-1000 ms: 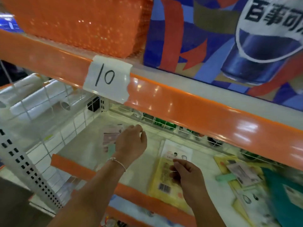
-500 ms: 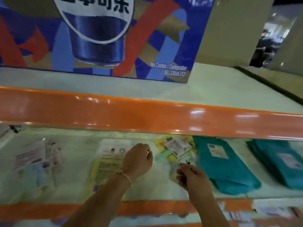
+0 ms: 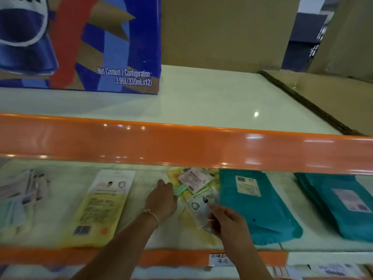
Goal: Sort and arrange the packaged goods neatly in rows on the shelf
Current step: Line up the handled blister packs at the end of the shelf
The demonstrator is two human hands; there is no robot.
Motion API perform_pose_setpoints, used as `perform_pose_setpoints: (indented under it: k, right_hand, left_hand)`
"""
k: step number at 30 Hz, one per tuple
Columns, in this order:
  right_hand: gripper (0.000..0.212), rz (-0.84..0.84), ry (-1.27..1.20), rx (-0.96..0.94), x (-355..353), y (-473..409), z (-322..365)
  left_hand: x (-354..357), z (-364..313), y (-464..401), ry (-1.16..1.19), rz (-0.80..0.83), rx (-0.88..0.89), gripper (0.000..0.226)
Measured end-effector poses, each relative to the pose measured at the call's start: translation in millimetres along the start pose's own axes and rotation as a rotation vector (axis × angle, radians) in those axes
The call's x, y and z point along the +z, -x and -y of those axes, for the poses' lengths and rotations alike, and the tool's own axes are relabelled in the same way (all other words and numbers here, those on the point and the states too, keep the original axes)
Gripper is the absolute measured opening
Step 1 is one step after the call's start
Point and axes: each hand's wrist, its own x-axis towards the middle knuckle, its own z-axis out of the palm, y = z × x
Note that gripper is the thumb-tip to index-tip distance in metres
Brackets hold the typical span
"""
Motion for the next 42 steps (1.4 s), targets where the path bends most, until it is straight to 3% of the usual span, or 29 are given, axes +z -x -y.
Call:
perform_pose_setpoints:
  k: [2, 8, 12, 28, 34, 36, 39, 42]
  right_hand:
    - [0.013, 0.016, 0.012, 0.012, -4, -2, 2]
    - [0.013, 0.049, 0.012, 0.047, -8, -10, 2]
    - [0.012, 0.095, 0.029, 0.066, -1, -15, -4]
    - [0.011, 0.292, 0.35, -0.07, 129, 7, -12]
    - [0.012, 0.355, 0.456, -0.102, 195, 28, -20]
    - [0.013, 0.339, 0.66, -0.248, 213, 28, -30]
    - [0.022, 0.304, 1.132, -0.631, 235, 28, -44]
    - [0.029, 0.338, 1.313, -0.767, 260, 28, -58]
  left_hand:
    - [-1, -4, 0, 0.058, 0.049, -0.035, 0.03]
    - [-16, -14, 17, 0.613, 0.337, -0.285, 0.013]
    - [-27, -14, 35, 0.809, 0.384, -0.337, 0.008]
    - [-77, 99, 72, 0.842, 0.093, -0.489, 0.022]
    - [-104, 161, 89, 0.951, -0.011, -0.496, 0.009]
    - [-112, 182, 92, 0.953, -0.065, -0.524, 0.009]
    - [-119, 214, 94, 1.002, -0.155, -0.582, 0.008]
    - [-123, 248, 98, 1.037, -0.22, -0.621, 0.012]
